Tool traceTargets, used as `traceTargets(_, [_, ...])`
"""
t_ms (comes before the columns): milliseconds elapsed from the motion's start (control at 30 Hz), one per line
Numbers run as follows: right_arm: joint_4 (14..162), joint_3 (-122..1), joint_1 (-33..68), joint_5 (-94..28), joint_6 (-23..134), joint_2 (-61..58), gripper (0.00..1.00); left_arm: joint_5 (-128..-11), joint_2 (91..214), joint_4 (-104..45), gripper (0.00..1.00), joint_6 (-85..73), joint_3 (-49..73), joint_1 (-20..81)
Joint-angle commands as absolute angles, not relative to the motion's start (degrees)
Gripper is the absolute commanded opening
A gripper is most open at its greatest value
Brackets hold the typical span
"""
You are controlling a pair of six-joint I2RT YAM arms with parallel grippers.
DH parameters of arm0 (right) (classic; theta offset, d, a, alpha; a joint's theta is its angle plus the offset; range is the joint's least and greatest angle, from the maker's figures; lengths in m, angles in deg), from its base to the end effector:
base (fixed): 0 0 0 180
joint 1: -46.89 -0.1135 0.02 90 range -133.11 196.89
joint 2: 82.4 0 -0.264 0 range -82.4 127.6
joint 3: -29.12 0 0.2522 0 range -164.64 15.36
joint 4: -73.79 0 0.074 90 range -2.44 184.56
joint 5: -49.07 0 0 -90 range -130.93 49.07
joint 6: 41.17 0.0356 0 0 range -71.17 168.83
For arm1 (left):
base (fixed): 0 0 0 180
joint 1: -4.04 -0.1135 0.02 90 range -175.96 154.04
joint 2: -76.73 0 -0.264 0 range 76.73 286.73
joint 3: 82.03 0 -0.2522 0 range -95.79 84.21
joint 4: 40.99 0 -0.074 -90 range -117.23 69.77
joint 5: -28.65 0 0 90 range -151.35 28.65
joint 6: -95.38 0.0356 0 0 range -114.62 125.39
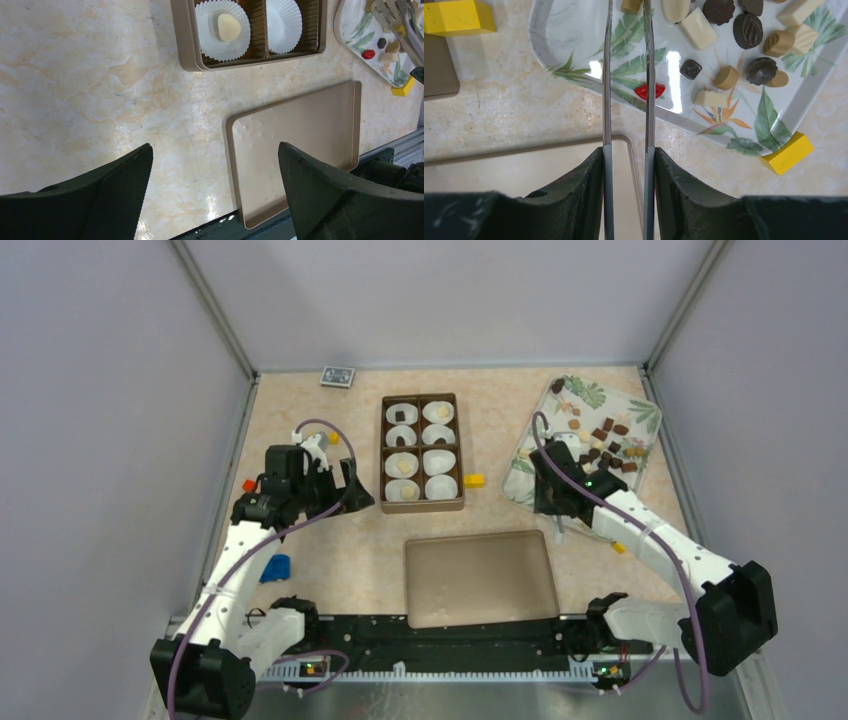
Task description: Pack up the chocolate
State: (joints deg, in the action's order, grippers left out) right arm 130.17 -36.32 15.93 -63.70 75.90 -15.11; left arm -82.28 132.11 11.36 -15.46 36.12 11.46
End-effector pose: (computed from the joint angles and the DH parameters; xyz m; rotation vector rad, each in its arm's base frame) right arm 0.2012 0.1046 0.2581 0.0576 2.4734 -0.0940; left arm 0.1920 -0.0378 0.2822 -0.1020 2.4034 -0.6670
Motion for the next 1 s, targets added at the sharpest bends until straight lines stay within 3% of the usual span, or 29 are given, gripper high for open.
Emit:
traceTargets(0, [127.3, -36.6, 16.3, -65.3, 76.0, -14.6, 0.37, -82.0, 131.7, 9.8, 0.99, -14.7, 37.0, 11.2])
traceTargets(567, [126.4, -34.7, 16.2, -65.4, 76.1, -13.4, 0.35, -83.2, 132.0, 9.3, 0.99, -14.8, 36.8, 11.2])
traceTargets(667, [126.3, -34.9, 16.2, -65.2, 76.2, -13.3, 0.29, -83.1, 132.0, 9.5, 0.99, -14.7, 36.9, 11.2])
traceTargets(867, [127.8, -37.1, 16.2, -64.9, 75.5, -15.3, 0.05, -83.0, 131.5, 9.5, 0.99, -14.8, 37.0, 11.2])
traceTargets(967, [129.0, -39.4, 16.1, -63.9, 74.6, -17.3, 0.0, -82.8, 131.4, 9.4, 0.99, -15.1, 37.2, 11.2])
